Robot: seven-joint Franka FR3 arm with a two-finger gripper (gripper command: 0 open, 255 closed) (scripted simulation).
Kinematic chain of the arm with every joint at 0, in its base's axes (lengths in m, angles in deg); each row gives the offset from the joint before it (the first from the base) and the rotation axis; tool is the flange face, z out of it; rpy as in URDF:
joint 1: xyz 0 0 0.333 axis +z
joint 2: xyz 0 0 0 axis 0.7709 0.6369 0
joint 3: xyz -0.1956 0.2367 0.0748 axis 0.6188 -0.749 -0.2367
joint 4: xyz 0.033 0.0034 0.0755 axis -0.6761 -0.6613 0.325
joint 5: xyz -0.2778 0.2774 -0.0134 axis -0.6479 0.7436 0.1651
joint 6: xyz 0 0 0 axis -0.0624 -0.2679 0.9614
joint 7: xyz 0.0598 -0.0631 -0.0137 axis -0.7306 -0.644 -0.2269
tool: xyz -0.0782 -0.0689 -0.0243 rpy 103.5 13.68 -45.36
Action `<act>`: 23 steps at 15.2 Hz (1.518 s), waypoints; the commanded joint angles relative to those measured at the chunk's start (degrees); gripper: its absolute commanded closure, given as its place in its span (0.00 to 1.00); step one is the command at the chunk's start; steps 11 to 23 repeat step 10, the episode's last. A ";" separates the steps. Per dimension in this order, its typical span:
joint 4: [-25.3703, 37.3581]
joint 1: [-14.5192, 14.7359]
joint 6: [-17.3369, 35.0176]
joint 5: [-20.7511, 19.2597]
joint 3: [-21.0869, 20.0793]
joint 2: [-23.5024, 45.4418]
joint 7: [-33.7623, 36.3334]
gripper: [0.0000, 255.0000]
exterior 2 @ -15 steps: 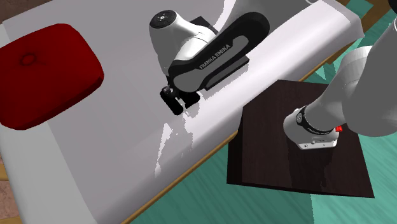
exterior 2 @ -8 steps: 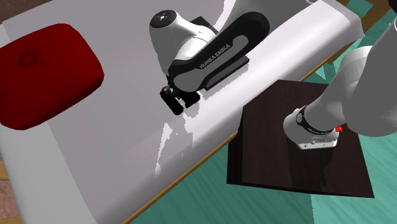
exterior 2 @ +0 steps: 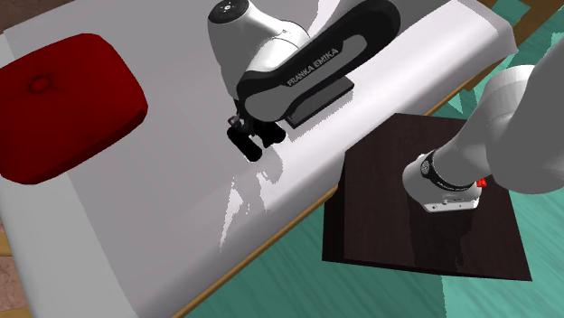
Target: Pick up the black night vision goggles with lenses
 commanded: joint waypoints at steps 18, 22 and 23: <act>2.11 0.01 -6.71 -0.24 0.05 -4.63 0.33 1.00; 2.11 0.01 -6.71 -0.24 0.05 -4.63 0.33 1.00; 2.11 0.01 -6.71 -0.24 0.05 -4.63 0.33 1.00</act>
